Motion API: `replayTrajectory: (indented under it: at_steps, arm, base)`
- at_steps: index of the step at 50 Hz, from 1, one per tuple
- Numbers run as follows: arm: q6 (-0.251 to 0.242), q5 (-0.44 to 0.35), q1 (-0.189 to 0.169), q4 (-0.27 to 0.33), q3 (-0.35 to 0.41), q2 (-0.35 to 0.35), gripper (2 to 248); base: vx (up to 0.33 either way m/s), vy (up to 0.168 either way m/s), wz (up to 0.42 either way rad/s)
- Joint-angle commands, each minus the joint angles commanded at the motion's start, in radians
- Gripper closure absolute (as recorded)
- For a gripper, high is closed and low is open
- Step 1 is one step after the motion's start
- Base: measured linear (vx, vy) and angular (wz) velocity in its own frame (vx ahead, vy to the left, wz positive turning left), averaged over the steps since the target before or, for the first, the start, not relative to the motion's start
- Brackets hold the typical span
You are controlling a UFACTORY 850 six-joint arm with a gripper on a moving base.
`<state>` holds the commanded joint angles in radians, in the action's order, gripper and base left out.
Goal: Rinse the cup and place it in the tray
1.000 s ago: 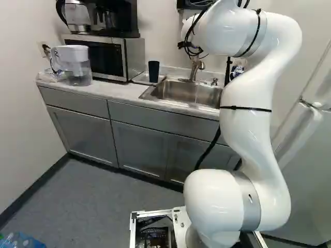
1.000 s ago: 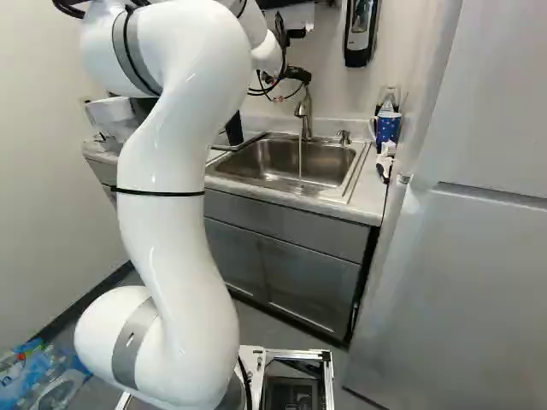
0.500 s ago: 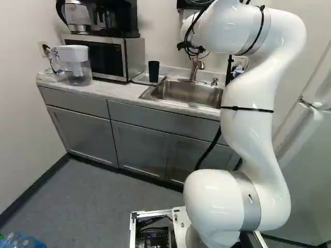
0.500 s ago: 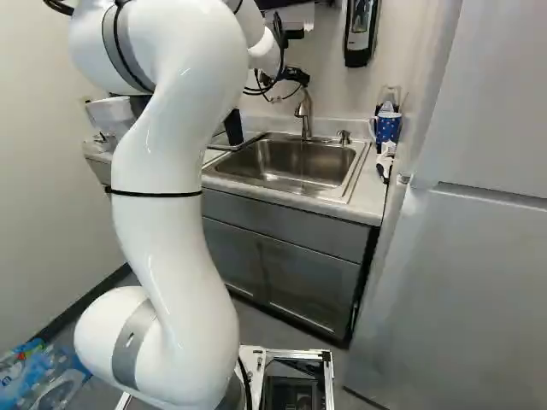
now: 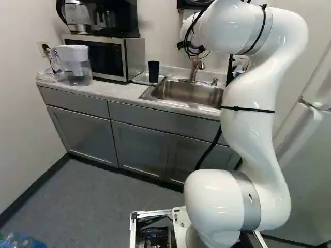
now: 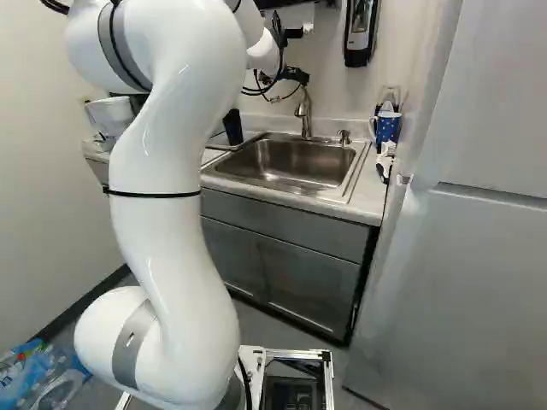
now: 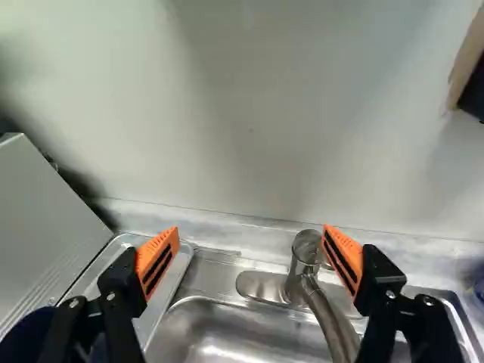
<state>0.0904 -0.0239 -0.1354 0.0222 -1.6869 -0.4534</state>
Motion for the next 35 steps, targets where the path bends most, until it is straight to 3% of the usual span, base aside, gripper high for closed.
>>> replayTrajectory:
  at_steps: [35]
  arm:
    - [0.000,-0.026,0.042,0.000,0.205,0.174,3]
  base:
    - [0.000,0.000,0.000]
